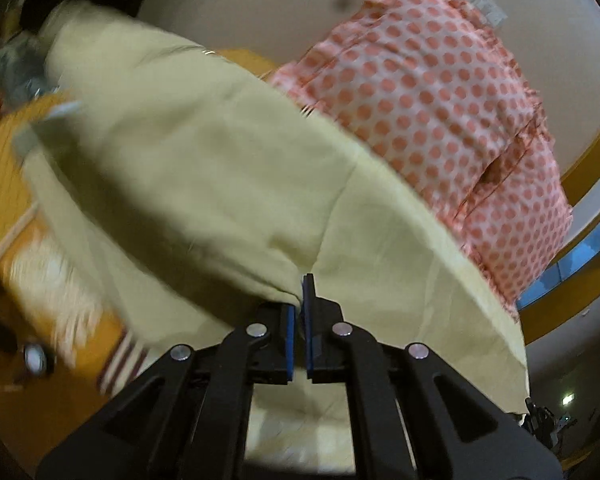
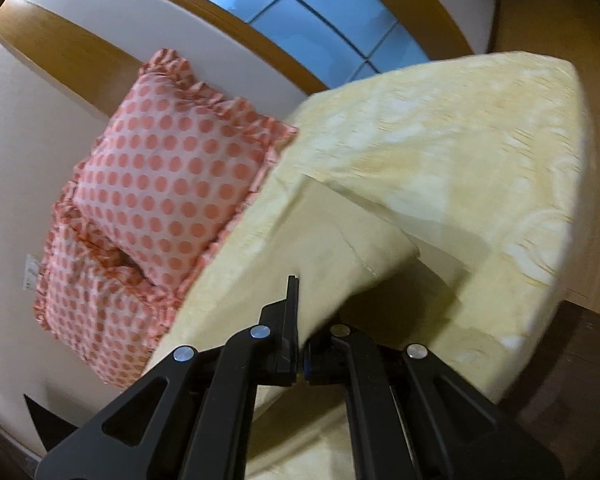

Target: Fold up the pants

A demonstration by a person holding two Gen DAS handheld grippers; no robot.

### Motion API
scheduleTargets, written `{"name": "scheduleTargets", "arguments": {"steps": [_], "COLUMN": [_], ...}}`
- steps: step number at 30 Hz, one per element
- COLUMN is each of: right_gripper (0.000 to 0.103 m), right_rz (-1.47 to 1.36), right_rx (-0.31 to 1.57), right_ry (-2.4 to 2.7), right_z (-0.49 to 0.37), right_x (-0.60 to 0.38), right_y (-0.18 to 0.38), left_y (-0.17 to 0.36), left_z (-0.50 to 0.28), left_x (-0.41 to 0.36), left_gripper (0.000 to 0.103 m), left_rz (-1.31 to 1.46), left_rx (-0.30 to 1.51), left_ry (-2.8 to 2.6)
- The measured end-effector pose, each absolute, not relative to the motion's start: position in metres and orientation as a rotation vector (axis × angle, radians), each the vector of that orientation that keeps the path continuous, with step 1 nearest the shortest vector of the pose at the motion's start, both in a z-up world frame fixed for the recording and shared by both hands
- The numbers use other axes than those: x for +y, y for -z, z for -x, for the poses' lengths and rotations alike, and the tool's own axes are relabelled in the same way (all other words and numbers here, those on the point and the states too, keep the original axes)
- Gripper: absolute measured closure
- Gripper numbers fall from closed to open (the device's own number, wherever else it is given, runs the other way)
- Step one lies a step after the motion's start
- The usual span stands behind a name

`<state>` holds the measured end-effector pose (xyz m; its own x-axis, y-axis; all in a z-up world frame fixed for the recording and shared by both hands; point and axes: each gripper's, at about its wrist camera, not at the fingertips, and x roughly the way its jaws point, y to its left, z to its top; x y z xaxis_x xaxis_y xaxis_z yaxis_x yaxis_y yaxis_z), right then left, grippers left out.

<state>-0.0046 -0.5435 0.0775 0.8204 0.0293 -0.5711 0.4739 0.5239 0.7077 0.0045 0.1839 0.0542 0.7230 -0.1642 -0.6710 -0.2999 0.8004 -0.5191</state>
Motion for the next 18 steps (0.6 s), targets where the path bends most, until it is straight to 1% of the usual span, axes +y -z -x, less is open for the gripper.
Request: {"name": "scheduleTargets", "arguments": {"steps": [1, 2, 3, 4, 5, 6, 7, 9, 10, 12, 14, 16, 17, 18], "right_gripper": [0.101, 0.097, 0.090, 0.064, 0.042, 0.041, 0.041, 0.043, 0.046, 0.048, 0.052, 0.053, 0.064, 0.066], "right_rz": [-0.971, -0.958, -0.947, -0.927, -0.904, -0.877, -0.855, -0.854, -0.835, -0.795, -0.779, -0.735, -0.744, -0.731], "right_rx": [0.587, 0.594, 0.598, 0.585, 0.555, 0.533, 0.536, 0.553, 0.547, 0.553, 0.552, 0.547, 0.552, 0.539], "right_ry": [0.301, 0.314, 0.337, 0.369, 0.403, 0.439, 0.464, 0.475, 0.488, 0.489, 0.439, 0.395, 0.344, 0.335], "right_z": [0.007, 0.010, 0.014, 0.021, 0.029, 0.035, 0.037, 0.038, 0.039, 0.036, 0.030, 0.027, 0.023, 0.020], "right_x": [-0.542, -0.541, -0.540, -0.539, -0.538, -0.536, -0.535, -0.534, -0.532, -0.525, -0.512, -0.497, -0.491, -0.486], "right_y": [-0.078, -0.080, -0.082, -0.087, -0.090, -0.093, -0.092, -0.084, -0.084, -0.085, -0.082, -0.082, -0.078, -0.077], "left_y": [-0.045, -0.039, -0.036, -0.036, -0.036, -0.038, -0.039, -0.043, -0.044, -0.046, -0.046, -0.047, -0.047, -0.048], "left_z": [0.000, 0.003, 0.008, 0.013, 0.016, 0.020, 0.023, 0.030, 0.032, 0.037, 0.040, 0.044, 0.047, 0.048], "left_x": [0.184, 0.186, 0.187, 0.187, 0.187, 0.186, 0.186, 0.185, 0.185, 0.186, 0.190, 0.193, 0.195, 0.196], "left_gripper": [0.098, 0.095, 0.095, 0.092, 0.089, 0.080, 0.070, 0.056, 0.052, 0.049, 0.049, 0.046, 0.045, 0.042], "left_rz": [0.662, 0.671, 0.682, 0.687, 0.687, 0.691, 0.695, 0.685, 0.678, 0.671, 0.693, 0.713, 0.717, 0.717], "left_rx": [0.789, 0.793, 0.782, 0.763, 0.751, 0.731, 0.717, 0.683, 0.678, 0.667, 0.656, 0.638, 0.626, 0.619], "left_ry": [-0.086, -0.088, -0.084, -0.083, -0.083, -0.081, -0.079, -0.091, -0.094, -0.101, -0.096, -0.103, -0.111, -0.116]}}
